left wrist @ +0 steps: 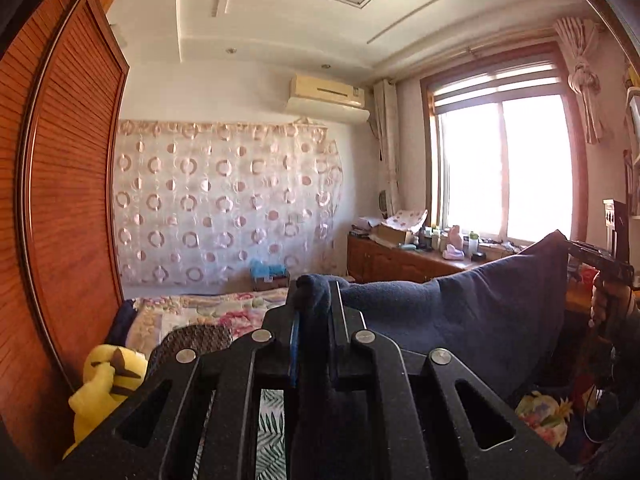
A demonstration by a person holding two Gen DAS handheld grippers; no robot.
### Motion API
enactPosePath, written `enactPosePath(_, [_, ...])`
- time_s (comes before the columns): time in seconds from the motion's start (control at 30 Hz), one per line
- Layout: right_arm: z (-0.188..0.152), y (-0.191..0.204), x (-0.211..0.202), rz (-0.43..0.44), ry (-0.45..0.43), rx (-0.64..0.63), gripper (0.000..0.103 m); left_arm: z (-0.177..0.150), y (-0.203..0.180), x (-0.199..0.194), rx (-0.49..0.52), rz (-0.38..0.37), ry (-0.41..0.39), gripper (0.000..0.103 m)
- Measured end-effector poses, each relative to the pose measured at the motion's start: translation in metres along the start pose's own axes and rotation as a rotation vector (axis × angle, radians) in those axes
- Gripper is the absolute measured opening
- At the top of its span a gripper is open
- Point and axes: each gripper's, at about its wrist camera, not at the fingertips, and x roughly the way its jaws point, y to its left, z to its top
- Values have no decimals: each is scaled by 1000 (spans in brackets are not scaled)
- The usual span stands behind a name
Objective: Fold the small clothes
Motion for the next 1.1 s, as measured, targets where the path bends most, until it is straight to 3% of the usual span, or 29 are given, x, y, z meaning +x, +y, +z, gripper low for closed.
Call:
enactPosePath(0.17, [16,9,11,-18,-29,-66,11,18,11,16,6,37,-39,11])
enactPosePath(0.27, [15,5,35,-22,-18,-86,11,20,25,42,10,68,-15,11])
enactPosePath(0.37, [6,0,80,-36,20,-102,12,8,34,73,10,99,35,11])
enactPosePath(0.57, [-15,-9,201,-63,157,-81,12,-42,58,172,35,155,173,13])
enactPosePath(0.63, [-30,-16,248,-86,209,-63,12,-63,64,211,55,189,230,24])
enactPosePath(0.7, [-51,-21,300,-108,296,-66,21,-86,65,241,99,249,284,36])
enactPosePath(0.73, [-64,-22,322,-127,343,-89,28,-94,64,250,100,244,313,45])
enactPosePath(0.8, [-91,-26,355,-166,431,-103,30,-112,64,260,64,208,367,49])
enactPosePath(0.83, [-104,-29,365,-178,463,-92,30,-123,62,260,52,186,385,56])
enactPosePath(0.93, [-124,-33,370,-160,493,-43,45,-140,48,256,53,149,425,78])
enactPosePath(1.1, [-138,-39,356,-119,528,-32,56,-169,33,248,40,113,511,80])
